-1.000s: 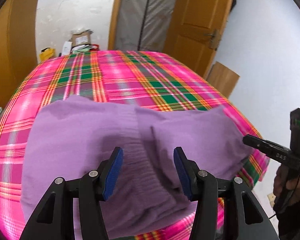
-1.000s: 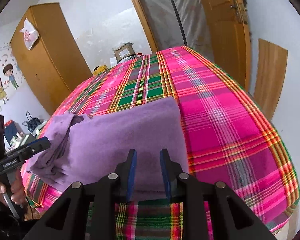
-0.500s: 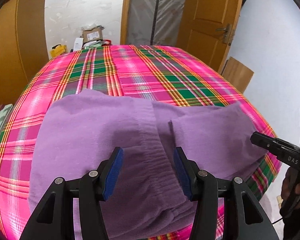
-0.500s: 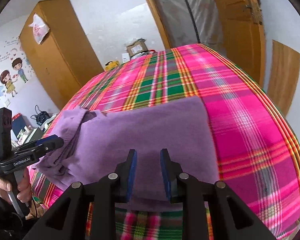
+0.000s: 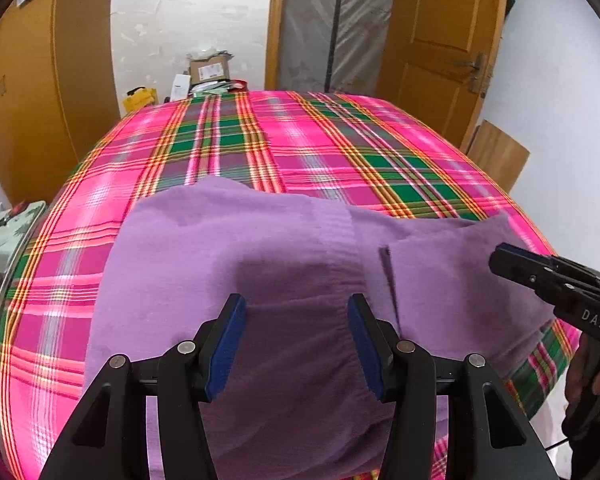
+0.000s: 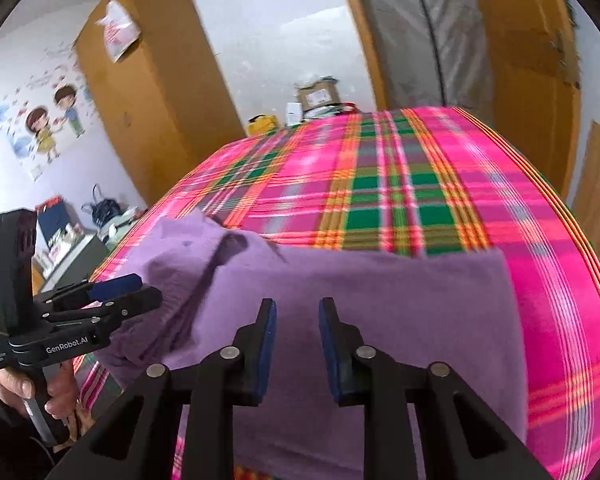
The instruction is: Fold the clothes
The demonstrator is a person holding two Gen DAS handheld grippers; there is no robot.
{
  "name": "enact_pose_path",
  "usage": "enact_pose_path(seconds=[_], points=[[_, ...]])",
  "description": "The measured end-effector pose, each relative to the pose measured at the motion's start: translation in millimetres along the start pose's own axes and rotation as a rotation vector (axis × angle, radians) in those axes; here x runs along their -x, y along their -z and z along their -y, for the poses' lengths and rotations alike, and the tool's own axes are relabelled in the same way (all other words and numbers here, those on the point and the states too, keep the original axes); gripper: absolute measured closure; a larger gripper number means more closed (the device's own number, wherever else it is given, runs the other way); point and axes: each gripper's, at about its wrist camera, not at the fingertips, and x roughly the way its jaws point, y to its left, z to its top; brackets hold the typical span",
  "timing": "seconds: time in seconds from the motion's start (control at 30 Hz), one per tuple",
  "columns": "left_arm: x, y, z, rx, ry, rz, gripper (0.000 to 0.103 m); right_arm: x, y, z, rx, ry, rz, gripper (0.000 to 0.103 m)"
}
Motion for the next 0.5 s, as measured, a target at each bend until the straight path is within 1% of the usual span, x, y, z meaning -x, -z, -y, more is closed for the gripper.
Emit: enact_pose_path(seconds=[0.27, 0.4, 0.5], points=[[-4.8, 2.6, -21.5, 0.06, -0.019, -0.003, 0.047, -29.8, -12.9, -23.1, 0.04, -0.032, -0.051, 0.082], [-8.3, 7.4, -25.0, 0.061, -0.009, -0.01, 0.046, -37.9, -17.8, -31.2, 0.089, -0.035, -0.07, 0.082], [-11.8, 11.7, -24.6, 0.048, -0.01, -0.01, 0.045, -45.4, -20.5, -37.4, 0.14, -0.035, -0.087, 0.078]])
